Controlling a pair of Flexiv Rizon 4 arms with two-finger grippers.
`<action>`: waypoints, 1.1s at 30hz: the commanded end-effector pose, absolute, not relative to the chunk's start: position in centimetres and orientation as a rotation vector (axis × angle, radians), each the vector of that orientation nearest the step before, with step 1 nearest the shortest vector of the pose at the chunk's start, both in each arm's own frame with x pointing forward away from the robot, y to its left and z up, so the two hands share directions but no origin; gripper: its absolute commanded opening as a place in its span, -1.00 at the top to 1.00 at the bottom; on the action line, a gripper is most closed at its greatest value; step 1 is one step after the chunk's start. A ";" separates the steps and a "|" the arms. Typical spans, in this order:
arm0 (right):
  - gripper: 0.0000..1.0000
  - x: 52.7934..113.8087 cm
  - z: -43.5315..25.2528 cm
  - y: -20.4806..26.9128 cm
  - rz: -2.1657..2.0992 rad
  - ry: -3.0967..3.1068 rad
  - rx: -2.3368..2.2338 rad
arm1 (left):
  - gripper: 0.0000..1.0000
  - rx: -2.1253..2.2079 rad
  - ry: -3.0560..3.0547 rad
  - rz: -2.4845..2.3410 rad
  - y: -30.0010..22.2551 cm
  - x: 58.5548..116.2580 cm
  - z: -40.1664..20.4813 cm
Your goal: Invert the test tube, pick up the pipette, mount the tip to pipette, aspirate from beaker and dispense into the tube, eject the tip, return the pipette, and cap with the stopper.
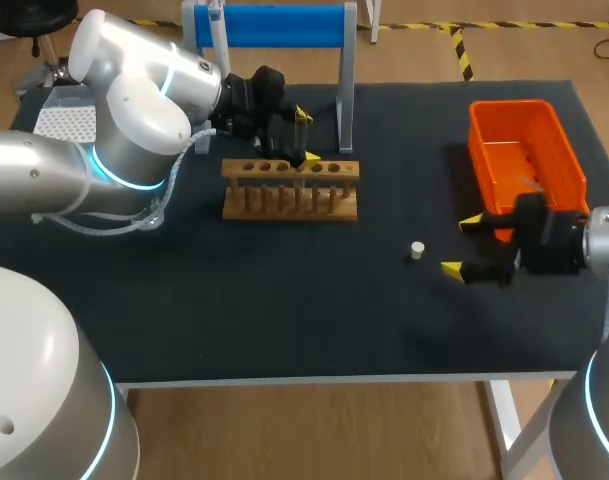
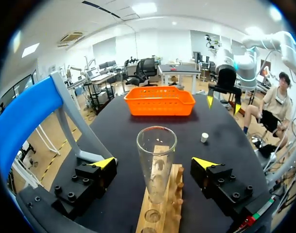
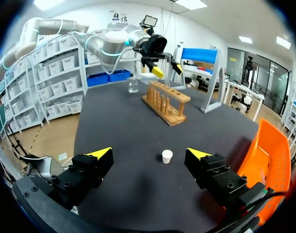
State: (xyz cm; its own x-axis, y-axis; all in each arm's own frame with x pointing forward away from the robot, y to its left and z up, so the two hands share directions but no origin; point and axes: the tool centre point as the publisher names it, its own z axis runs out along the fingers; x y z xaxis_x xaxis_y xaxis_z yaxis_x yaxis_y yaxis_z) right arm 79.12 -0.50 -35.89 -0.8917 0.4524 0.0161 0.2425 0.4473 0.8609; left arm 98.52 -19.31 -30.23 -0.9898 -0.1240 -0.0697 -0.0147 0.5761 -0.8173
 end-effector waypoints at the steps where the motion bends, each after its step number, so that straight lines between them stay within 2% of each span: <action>1: -1.00 80.0 -37.0 0.1 1.409 2.499 0.615 | -1.00 -0.119 2.684 -1.387 -19.3 98.5 -30.2; 33: -1.00 81.8 -40.9 1.5 1.260 2.575 0.664 | -1.00 -0.119 2.684 -1.387 -19.3 98.5 -30.2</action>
State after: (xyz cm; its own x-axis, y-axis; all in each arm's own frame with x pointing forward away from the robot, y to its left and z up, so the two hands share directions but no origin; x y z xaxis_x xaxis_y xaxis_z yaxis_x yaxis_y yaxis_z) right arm 81.39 1.22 -40.54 -0.8795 0.4755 0.0176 0.3034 0.5320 0.7905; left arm 98.52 -19.31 -30.23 -0.9898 -0.1241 -0.0697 -0.0147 0.5761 -0.8173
